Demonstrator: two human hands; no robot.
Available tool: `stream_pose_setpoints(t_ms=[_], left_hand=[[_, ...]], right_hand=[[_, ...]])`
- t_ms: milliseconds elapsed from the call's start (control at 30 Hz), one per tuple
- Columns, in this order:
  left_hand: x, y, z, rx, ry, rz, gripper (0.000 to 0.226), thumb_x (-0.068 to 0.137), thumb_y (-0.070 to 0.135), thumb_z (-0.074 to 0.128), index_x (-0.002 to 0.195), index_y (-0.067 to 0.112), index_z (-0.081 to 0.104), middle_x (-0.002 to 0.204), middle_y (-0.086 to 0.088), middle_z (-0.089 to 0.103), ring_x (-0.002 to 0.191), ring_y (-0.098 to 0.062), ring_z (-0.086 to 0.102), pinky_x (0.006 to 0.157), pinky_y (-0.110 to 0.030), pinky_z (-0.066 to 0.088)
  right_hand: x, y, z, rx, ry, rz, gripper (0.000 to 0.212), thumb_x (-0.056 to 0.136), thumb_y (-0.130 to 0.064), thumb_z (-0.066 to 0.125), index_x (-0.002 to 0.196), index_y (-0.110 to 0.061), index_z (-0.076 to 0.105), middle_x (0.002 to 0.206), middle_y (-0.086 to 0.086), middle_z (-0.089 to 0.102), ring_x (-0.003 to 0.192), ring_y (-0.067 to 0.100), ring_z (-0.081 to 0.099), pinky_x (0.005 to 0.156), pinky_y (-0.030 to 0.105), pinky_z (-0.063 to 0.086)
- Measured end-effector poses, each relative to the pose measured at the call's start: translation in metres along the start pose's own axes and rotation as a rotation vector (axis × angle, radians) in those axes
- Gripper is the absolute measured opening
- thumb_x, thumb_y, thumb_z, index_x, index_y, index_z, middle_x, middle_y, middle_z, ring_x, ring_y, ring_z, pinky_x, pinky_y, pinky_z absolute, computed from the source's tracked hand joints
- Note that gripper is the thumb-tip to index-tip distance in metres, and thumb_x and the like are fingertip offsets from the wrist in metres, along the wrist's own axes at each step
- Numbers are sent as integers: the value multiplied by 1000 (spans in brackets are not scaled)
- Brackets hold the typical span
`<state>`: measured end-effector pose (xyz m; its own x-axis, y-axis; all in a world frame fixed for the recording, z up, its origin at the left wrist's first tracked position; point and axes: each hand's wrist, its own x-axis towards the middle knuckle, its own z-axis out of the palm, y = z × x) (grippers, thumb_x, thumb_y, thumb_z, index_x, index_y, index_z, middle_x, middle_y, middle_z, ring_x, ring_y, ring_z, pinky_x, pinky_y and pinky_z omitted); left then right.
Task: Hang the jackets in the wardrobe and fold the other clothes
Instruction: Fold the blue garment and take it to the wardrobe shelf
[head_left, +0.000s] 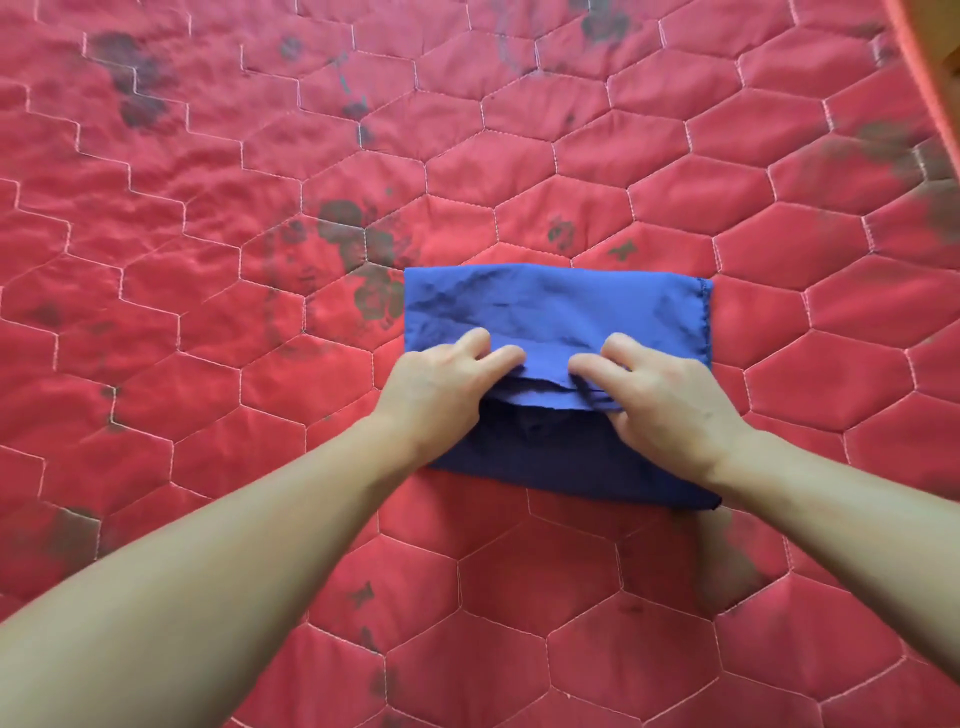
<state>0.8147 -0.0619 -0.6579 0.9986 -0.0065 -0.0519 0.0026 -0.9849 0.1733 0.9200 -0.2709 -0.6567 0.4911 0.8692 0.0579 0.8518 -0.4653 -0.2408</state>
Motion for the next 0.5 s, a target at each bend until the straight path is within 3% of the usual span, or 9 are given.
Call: stream_pose_setpoints(t_ms=[100,167,233,300,400,500], left_hand=[[-7,5,7,4,-26,75,44,58,3,55,95,25,48,72,-3,48,45,-27,53,36,-24,22],[-23,6,18,-1,-76,120,35,60,9,54,92,24,51,73,-2,47,49,-28,54,38,-26,26],[-40,7,25,-12,-146,124,26,67,29,52,91,24,58,75,1,50,57,-27,55,48,-31,36],[-49,13,28,-59,-104,56,32,69,48,53,89,25,64,78,5,54,70,-24,54,62,-34,38],[-40,42,26,-247,133,-74,29,77,41,54,93,22,69,99,3,64,95,-25,58,79,-40,41],[-9,74,37,-327,117,-217,50,84,33,42,131,24,55,142,-3,52,135,-26,41,110,-48,29]], right_hand=[[-8,-10,0,2,-55,-78,34,69,-11,39,94,-18,60,74,5,48,46,29,53,30,28,30],[-27,-19,10,-26,-154,-110,29,69,-14,45,94,-20,58,74,3,48,44,26,54,31,25,26],[-45,-31,22,5,-230,-59,28,72,-24,54,99,-22,58,76,1,48,48,23,58,32,26,30],[-57,-40,28,75,-242,-15,33,80,-37,51,107,-20,62,80,-1,51,57,21,59,37,31,39],[-52,-48,23,230,-59,61,22,87,-28,50,90,-14,66,82,2,55,68,26,56,54,39,45],[-22,-43,18,294,190,280,22,81,-17,46,85,-11,67,94,3,62,84,26,58,68,38,39]])
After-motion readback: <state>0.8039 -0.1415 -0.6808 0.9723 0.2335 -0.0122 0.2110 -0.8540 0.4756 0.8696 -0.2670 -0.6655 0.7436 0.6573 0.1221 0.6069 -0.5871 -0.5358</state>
